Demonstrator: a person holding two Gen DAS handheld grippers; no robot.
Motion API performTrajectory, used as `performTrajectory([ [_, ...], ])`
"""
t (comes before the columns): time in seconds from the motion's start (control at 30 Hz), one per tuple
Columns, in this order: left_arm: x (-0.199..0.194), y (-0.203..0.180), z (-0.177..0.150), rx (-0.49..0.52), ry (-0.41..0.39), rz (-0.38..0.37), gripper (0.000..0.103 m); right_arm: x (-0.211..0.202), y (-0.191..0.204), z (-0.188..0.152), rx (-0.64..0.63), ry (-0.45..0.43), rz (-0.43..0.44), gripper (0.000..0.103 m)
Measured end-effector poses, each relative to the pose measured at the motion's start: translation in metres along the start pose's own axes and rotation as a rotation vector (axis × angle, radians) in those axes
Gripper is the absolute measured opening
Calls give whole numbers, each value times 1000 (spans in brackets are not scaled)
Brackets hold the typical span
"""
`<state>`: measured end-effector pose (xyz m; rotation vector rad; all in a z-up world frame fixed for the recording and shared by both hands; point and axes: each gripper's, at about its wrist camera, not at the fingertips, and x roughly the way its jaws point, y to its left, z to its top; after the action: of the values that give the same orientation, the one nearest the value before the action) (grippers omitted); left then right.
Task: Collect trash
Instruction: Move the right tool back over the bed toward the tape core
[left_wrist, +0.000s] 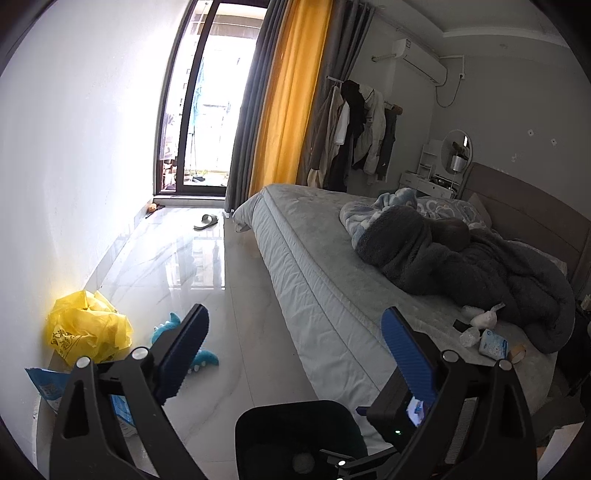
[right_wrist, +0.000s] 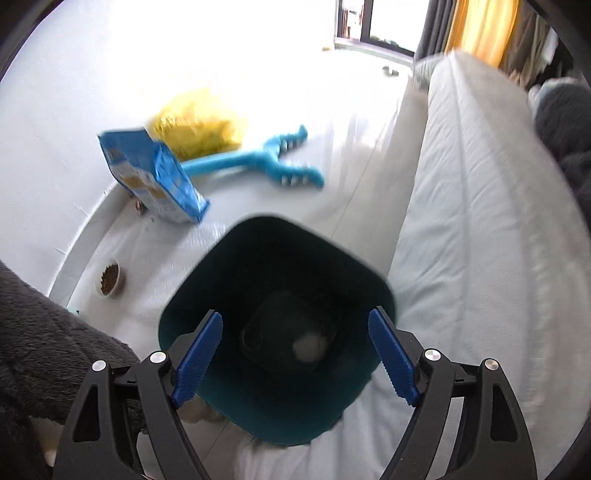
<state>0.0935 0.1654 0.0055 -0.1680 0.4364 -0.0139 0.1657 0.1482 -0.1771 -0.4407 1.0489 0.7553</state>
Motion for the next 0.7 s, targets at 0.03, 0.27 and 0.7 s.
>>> performTrajectory([
  [0.03, -1, -3, 1, 2, -6, -6, 96, -9, -2, 0, -7, -25, -7, 83],
  [0.27, 1, -23, 13, -12, -25, -49, 96, -59, -32, -5, 16, -133, -70, 85],
  [0.7, 13, -71, 19, 49, -37, -103, 96, -130, -99, -42, 154, -248, -195, 87],
])
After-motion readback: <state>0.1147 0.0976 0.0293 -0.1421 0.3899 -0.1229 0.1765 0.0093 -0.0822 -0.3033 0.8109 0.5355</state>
